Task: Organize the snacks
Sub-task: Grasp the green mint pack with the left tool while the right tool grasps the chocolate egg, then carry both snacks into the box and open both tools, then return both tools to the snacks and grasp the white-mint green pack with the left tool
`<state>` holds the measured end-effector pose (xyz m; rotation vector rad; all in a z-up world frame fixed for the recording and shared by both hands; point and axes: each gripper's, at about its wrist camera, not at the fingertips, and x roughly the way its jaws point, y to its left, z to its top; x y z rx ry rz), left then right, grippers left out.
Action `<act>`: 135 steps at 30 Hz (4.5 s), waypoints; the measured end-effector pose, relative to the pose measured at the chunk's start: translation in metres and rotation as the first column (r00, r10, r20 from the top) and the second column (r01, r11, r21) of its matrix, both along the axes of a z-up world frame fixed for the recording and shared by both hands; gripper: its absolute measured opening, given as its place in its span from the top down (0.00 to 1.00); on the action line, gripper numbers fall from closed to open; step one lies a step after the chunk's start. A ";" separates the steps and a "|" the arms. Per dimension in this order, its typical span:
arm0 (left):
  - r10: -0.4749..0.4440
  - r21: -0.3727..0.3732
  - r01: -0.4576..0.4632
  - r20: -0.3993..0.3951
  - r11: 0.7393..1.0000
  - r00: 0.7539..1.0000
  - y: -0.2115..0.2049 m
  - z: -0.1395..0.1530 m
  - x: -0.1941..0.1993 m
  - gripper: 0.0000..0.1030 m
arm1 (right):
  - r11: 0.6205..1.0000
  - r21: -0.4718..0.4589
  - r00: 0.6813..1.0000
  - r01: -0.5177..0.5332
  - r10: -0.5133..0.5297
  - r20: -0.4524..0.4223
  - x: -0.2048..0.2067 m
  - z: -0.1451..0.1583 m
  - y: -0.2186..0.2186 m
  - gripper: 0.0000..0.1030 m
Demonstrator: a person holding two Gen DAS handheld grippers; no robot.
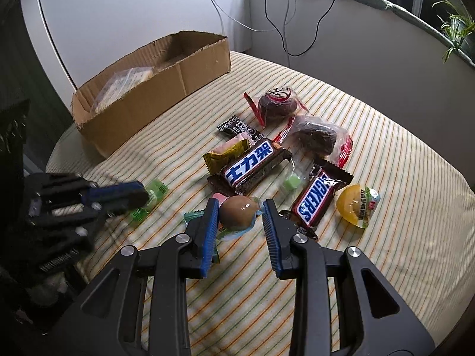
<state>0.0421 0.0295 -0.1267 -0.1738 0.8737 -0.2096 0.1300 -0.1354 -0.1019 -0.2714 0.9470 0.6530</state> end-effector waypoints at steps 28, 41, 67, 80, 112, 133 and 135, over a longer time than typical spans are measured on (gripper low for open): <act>0.051 0.098 -0.059 0.081 0.993 0.995 0.006 0.017 0.000 0.81 | 1.000 0.028 1.000 -0.002 0.001 0.026 -0.002 0.020 0.001 0.70; 0.144 0.070 -0.158 0.173 0.985 0.974 0.058 0.056 0.014 0.81 | 0.997 0.045 0.995 -0.062 0.058 0.082 0.019 0.049 0.052 0.70; 0.259 0.070 -0.273 0.168 0.959 0.951 0.122 0.057 0.042 0.81 | 0.985 0.062 0.985 -0.164 0.160 0.058 0.097 0.044 0.186 0.69; 0.279 0.068 -0.293 0.162 0.954 0.946 0.127 0.057 0.043 0.79 | 0.983 0.063 0.984 -0.174 0.171 0.057 0.098 0.038 0.194 0.65; 0.181 0.042 -0.191 0.169 0.981 0.969 0.055 0.063 0.012 0.67 | 0.997 0.077 0.989 0.011 -0.022 0.143 0.051 0.065 0.038 0.19; 0.001 -0.024 0.000 0.033 1.000 0.999 -0.022 0.025 0.014 0.67 | 0.991 0.058 0.992 0.124 -0.123 -0.008 0.027 0.016 -0.059 0.42; -0.025 -0.033 0.025 0.006 0.999 1.000 -0.031 0.019 0.011 0.67 | 0.992 0.051 0.993 0.116 -0.115 -0.028 0.026 0.008 -0.055 0.47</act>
